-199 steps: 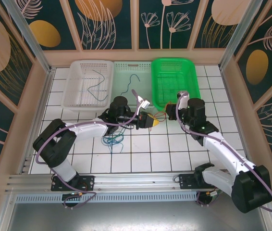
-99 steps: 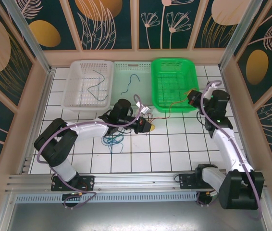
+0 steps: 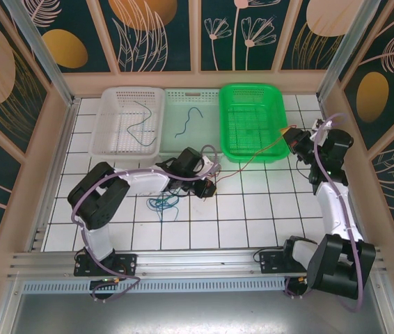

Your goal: Untangle the cables

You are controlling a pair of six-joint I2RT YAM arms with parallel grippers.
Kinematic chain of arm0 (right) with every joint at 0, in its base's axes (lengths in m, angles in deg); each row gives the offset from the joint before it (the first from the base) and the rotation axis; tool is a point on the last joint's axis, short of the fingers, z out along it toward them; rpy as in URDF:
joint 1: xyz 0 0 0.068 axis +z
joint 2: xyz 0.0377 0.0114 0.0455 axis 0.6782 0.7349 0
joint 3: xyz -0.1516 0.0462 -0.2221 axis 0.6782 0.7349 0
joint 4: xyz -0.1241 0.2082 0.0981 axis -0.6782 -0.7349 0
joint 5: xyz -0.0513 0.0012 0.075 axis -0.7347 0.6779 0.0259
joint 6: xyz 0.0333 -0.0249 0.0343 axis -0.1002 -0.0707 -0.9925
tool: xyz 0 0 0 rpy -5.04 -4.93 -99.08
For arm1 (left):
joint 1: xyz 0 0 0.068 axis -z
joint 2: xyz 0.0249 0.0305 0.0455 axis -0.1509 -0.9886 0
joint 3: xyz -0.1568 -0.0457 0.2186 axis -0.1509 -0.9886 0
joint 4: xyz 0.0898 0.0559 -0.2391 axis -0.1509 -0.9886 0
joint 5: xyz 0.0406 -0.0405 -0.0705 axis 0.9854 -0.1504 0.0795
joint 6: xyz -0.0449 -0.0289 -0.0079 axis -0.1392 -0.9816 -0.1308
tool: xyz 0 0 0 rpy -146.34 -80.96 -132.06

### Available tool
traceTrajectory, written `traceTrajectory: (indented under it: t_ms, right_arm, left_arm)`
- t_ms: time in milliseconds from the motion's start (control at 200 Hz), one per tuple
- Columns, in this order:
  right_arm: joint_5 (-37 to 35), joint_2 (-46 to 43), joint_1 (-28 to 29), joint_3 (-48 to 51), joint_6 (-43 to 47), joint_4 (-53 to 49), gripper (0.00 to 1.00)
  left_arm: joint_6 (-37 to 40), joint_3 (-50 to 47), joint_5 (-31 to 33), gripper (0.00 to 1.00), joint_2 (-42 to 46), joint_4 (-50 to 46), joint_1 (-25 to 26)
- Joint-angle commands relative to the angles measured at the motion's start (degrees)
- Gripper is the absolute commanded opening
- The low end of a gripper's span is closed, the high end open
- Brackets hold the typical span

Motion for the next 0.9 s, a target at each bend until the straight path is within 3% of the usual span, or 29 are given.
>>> traceTrajectory:
  t_ms: [0,265,415,711,791,896]
  right_arm:
    - [3.1,0.3,-0.7,0.6,-4.0,5.8,0.00]
    - [-0.2,0.4,0.3,-4.1,2.4,-1.9,0.00]
    - [-0.2,0.8,1.0,-9.5,10.2,-10.1,0.00]
    - [-4.9,3.0,2.0,-19.0,25.6,-27.8,0.00]
    - [-10.7,2.0,1.9,-20.3,27.1,-29.6,0.00]
    - [-13.8,-0.3,1.4,-20.6,26.4,-27.3,0.00]
  left_arm:
    - [2.4,1.4,2.7,0.00,-0.6,-5.7,0.7]
    - [-0.5,2.4,2.7,0.00,2.5,0.2,0.9]
    - [-1.3,3.2,5.9,0.55,6.2,1.5,0.9]
    - [2.0,2.1,18.0,0.74,21.3,1.3,0.9]
    - [2.6,-0.6,24.3,0.98,26.5,3.5,0.8]
    - [4.8,-5.2,34.0,0.99,32.7,5.4,0.8]
